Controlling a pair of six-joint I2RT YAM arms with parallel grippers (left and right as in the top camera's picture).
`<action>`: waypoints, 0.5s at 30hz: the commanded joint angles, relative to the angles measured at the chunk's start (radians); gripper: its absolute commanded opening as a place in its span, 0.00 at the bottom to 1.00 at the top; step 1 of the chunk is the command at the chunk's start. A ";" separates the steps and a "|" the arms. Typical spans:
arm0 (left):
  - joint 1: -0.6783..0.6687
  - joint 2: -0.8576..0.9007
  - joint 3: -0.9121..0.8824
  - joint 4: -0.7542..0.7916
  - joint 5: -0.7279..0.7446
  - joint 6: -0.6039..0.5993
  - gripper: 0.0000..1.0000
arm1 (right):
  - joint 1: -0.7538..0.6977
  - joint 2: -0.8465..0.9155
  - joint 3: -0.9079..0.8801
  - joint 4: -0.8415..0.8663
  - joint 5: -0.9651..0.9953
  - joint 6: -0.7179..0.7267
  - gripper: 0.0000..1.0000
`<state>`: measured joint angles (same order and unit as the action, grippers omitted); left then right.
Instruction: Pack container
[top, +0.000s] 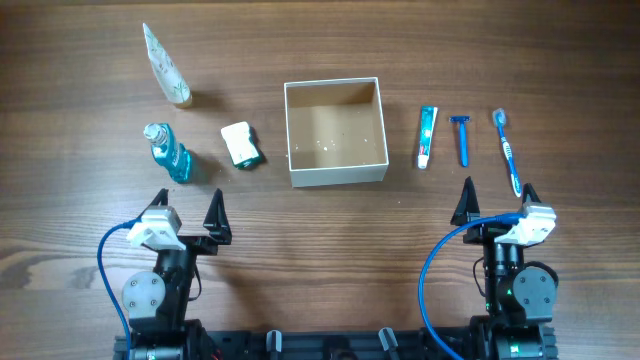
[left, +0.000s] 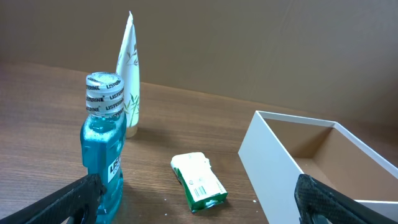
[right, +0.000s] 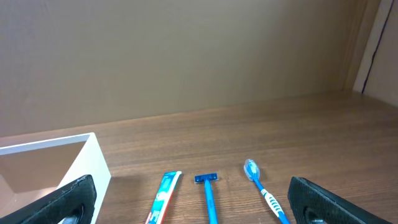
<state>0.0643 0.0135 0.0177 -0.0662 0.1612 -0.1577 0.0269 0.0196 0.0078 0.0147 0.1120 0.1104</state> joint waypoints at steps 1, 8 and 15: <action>-0.005 -0.011 -0.012 0.005 -0.006 0.016 1.00 | -0.005 -0.003 -0.003 0.003 -0.008 -0.003 1.00; -0.005 -0.011 -0.012 0.005 -0.005 0.016 1.00 | -0.005 -0.003 -0.003 0.003 -0.008 -0.003 1.00; -0.006 -0.011 -0.012 0.040 0.005 0.016 1.00 | -0.005 -0.003 -0.003 0.003 -0.008 -0.003 1.00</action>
<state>0.0643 0.0139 0.0174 -0.0597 0.1612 -0.1577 0.0269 0.0196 0.0078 0.0147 0.1123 0.1104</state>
